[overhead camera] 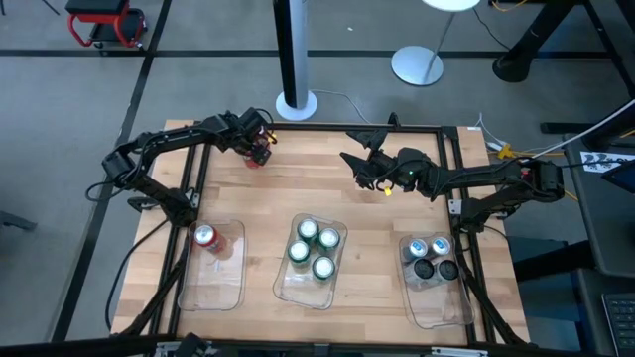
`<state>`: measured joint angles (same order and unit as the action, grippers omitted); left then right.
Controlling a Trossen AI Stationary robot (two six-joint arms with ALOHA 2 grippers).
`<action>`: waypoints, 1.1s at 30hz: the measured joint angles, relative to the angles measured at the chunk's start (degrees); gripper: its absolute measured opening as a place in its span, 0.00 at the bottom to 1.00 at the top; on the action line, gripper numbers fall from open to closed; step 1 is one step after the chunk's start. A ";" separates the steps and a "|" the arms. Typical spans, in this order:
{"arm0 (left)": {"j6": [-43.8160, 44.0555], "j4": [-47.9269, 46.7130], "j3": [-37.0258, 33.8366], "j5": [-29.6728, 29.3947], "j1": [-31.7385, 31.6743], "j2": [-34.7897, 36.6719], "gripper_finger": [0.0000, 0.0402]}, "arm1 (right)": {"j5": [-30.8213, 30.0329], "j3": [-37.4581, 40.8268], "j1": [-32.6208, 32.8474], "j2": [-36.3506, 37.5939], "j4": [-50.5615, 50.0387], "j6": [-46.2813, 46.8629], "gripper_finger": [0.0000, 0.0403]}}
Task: Sort soda cans
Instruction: Put the orange soda can into the left transparent bin
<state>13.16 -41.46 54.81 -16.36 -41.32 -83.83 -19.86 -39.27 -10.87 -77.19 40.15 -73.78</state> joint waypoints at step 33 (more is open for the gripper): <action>9.44 -23.08 11.95 0.07 27.78 22.77 0.76 | 0.00 0.00 0.00 0.00 -0.01 -0.02 0.99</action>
<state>22.60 -64.54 66.76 -16.29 -13.55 -61.06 -19.86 -39.27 -10.87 -77.19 40.14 -73.80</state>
